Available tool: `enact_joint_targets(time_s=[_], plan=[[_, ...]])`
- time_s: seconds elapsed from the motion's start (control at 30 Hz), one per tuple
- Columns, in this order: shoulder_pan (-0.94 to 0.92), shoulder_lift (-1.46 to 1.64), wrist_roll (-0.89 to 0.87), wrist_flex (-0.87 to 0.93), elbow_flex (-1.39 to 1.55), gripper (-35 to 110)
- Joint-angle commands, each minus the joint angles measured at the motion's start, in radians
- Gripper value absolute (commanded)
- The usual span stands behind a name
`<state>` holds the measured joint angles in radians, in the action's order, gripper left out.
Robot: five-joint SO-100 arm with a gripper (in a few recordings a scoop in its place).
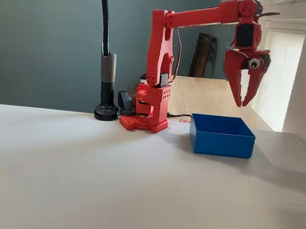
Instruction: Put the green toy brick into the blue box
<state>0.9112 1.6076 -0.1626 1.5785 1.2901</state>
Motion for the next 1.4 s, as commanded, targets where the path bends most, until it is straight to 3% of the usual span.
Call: enact_joint_targets(time_s=[0.0,0.2,0.53,1.07,1.37], plan=[[-0.209,0.086,0.018,0.008,-0.049,0],[-0.482,0.222,0.091,-0.037,0.058,0],[-0.845,0.549,0.072,-0.268,0.433,0],[-0.891,1.275,0.167,-0.541,1.335,0],[-0.890,1.503,0.190,-0.583,1.601,0]])
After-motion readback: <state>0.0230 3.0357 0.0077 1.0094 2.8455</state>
